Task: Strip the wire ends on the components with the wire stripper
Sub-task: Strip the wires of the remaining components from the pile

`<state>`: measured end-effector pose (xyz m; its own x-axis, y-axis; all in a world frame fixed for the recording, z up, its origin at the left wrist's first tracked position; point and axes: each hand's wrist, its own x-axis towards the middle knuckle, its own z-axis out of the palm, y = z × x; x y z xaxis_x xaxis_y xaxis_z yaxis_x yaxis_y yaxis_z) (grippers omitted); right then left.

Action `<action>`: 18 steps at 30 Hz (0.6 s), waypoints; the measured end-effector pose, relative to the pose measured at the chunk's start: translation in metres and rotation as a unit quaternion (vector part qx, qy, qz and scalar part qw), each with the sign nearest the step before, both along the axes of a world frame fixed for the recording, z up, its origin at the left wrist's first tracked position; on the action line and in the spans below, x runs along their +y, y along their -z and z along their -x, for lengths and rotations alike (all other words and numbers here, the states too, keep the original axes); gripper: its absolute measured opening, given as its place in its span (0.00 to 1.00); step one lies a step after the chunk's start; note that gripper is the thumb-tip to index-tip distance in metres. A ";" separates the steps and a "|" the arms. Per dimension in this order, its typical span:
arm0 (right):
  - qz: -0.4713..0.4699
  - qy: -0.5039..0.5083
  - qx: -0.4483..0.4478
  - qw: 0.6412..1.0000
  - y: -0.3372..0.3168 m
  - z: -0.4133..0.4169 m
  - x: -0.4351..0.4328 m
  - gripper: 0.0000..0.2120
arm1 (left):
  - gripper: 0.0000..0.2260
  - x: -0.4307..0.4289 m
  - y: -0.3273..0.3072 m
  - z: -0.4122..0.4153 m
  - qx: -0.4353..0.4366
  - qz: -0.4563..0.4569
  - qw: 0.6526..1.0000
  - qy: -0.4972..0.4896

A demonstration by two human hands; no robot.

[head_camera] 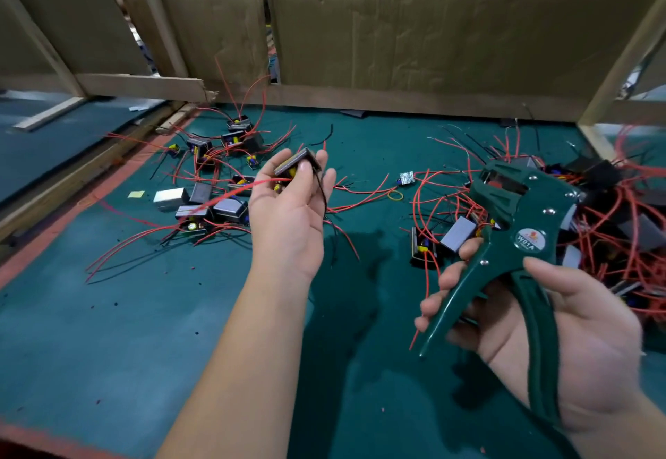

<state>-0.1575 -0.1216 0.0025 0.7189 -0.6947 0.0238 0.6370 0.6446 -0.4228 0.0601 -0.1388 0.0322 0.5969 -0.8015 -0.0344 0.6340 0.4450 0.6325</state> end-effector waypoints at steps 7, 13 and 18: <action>0.091 0.075 0.132 0.984 -0.008 -0.006 0.006 0.24 | 0.08 0.002 0.001 0.002 -0.093 -0.086 0.992 -0.005; 0.111 0.077 0.142 0.981 -0.010 -0.007 0.006 0.24 | 0.06 0.004 -0.003 0.004 -0.122 -0.083 0.988 0.048; 0.107 0.075 0.144 0.981 -0.009 -0.007 0.005 0.23 | 0.11 0.000 0.003 0.002 -0.144 -0.131 0.981 0.016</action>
<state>-0.1509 -0.1168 0.0120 0.6079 -0.7940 -0.0083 0.5517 0.4299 -0.7147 0.0578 -0.1386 0.0294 0.5874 -0.8058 -0.0755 0.4235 0.2266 0.8771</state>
